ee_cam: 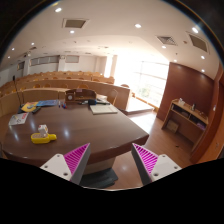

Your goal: Unplug charger

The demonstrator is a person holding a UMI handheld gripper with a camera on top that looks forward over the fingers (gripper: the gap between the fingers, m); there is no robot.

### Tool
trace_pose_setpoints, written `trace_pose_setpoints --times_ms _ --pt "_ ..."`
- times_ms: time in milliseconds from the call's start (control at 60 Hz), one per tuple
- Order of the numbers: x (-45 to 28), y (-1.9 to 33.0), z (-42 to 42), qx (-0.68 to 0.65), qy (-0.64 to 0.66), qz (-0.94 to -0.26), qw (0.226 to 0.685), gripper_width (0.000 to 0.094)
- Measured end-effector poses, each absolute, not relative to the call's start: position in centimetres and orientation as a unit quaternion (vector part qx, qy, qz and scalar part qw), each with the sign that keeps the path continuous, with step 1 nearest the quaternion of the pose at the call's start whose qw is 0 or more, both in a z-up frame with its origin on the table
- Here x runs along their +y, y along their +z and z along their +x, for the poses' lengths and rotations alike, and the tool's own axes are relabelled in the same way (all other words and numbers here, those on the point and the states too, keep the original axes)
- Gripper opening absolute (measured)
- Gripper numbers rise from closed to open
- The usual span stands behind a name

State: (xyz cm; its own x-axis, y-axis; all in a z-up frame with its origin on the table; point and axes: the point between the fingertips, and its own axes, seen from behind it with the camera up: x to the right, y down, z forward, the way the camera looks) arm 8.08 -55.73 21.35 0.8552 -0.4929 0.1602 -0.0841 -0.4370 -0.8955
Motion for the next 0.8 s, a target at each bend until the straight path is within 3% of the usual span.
trace_pose_setpoints --times_ms 217,433,633,800 --pt "-57.3 18.4 8.7 0.193 -0.213 -0.834 0.472 0.0847" --pt "-55.9 11.6 4.4 0.171 -0.182 -0.859 0.446 0.085" --pt "-46.9 7.5 -6.6 0.096 -0.09 -0.876 0.464 0.0851" --pt "-36.7 7.1 -13.6 0.041 -0.049 -0.863 0.502 0.085"
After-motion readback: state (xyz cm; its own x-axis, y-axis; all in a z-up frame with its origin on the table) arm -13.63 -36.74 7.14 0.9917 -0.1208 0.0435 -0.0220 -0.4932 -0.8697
